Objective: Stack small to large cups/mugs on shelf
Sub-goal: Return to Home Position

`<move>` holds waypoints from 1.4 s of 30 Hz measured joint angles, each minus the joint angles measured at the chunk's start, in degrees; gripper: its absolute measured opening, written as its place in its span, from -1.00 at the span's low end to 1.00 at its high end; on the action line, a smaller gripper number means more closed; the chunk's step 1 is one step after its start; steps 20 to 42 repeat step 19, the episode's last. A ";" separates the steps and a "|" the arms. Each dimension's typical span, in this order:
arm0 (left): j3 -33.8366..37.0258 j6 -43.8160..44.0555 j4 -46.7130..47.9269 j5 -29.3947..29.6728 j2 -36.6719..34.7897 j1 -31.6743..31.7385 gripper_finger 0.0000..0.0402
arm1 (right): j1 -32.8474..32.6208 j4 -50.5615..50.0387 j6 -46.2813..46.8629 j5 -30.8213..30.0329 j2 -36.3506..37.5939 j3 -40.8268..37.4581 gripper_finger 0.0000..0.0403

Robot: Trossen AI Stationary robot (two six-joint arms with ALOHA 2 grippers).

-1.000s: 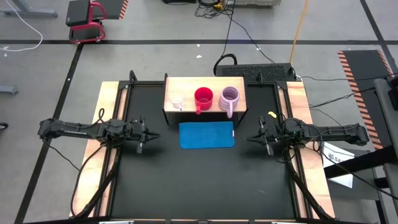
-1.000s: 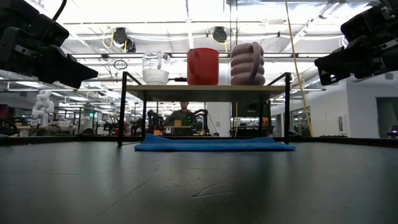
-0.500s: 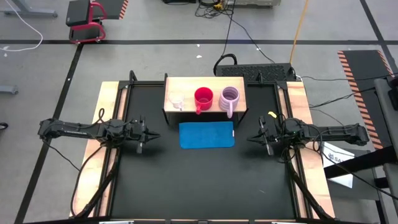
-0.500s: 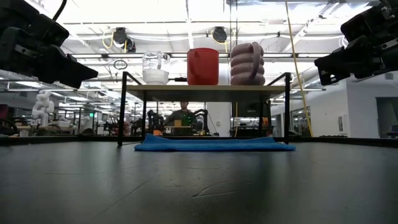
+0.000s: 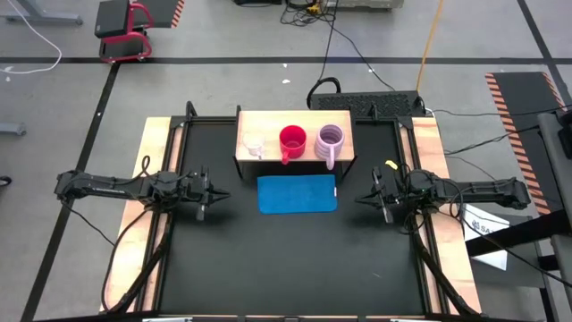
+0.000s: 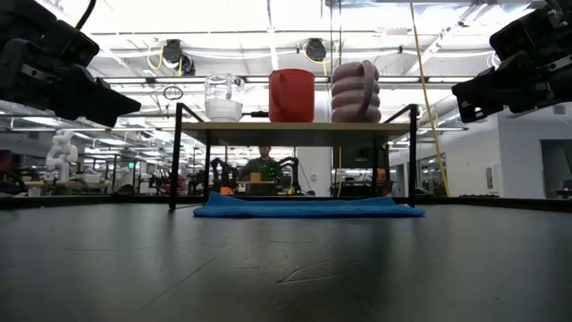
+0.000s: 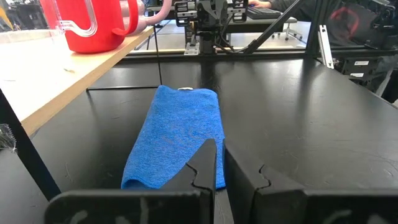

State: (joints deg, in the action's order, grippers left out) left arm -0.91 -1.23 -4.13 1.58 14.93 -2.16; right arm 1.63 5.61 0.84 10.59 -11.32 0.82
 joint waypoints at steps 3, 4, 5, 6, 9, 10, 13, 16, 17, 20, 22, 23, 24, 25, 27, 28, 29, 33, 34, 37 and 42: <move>0.00 0.00 0.01 0.02 0.01 -0.01 -0.85 | 0.00 0.01 0.00 0.00 0.00 0.00 -1.00; 0.00 0.00 -0.01 0.00 -0.02 0.00 -0.85 | 0.00 0.00 0.00 0.01 0.00 0.00 -1.00; 0.00 0.02 -0.01 0.00 0.01 -0.01 -0.85 | 0.00 0.00 -0.01 0.00 -0.01 0.00 -1.00; 0.00 0.00 -0.01 0.02 0.01 -0.01 -0.85 | 0.00 0.00 0.00 0.00 0.00 -0.02 -1.00; 0.00 0.00 0.01 0.02 0.00 0.01 -0.85 | 0.00 0.00 0.00 0.02 0.00 -0.02 -1.00; 0.00 0.00 -0.01 0.02 0.01 0.00 -0.85 | 0.00 0.00 0.00 0.00 0.00 -0.02 -1.00; 0.00 0.00 0.01 0.00 0.00 0.01 -0.85 | 0.00 0.00 0.00 0.00 -0.01 0.00 -1.00; 0.00 0.00 0.01 0.00 -0.01 -0.01 -0.85 | 0.00 0.02 0.00 0.00 0.00 -0.02 -1.00; 0.00 0.00 0.01 0.00 0.00 -0.01 -0.85 | 0.00 0.00 0.00 0.00 -0.02 -0.02 -1.00; -0.01 0.01 0.01 0.02 0.00 0.01 -0.85 | 0.00 0.00 0.00 0.00 -0.02 -0.02 -1.00; -0.01 0.01 0.01 0.02 0.00 0.01 -0.85 | 0.00 0.00 0.00 0.00 -0.02 -0.02 -1.00; -0.01 0.01 0.01 0.02 0.00 0.01 -0.85 | 0.00 0.00 0.00 0.00 -0.02 -0.02 -1.00; -0.01 0.01 0.01 0.02 0.00 0.01 -0.85 | 0.00 0.00 0.00 0.00 -0.02 -0.02 -1.00; -0.01 0.01 0.01 0.02 0.00 0.01 -0.85 | 0.00 0.00 0.00 0.00 -0.02 -0.02 -1.00; -0.01 0.01 0.01 0.02 0.00 0.01 -0.85 | 0.00 0.00 0.00 0.00 -0.02 -0.02 -1.00; -0.01 0.01 0.01 0.02 0.00 0.01 -0.85 | 0.00 0.00 0.00 0.00 -0.02 -0.02 -1.00; -0.01 0.01 0.01 0.02 0.00 0.01 -0.85 | 0.00 0.00 0.00 0.00 -0.02 -0.02 -1.00; -0.01 0.01 0.01 0.02 0.00 0.01 -0.85 | 0.00 0.00 0.00 0.00 -0.02 -0.02 -1.00; -0.01 0.01 0.01 0.02 0.00 0.01 -0.85 | 0.00 0.00 0.00 0.00 -0.02 -0.02 -1.00; -0.01 0.01 0.01 0.02 0.00 0.01 -0.85 | 0.00 0.00 0.00 0.00 -0.02 -0.02 -1.00; -0.01 0.01 0.01 0.02 0.00 0.01 -0.85 | 0.00 0.00 0.00 0.00 -0.02 -0.02 -1.00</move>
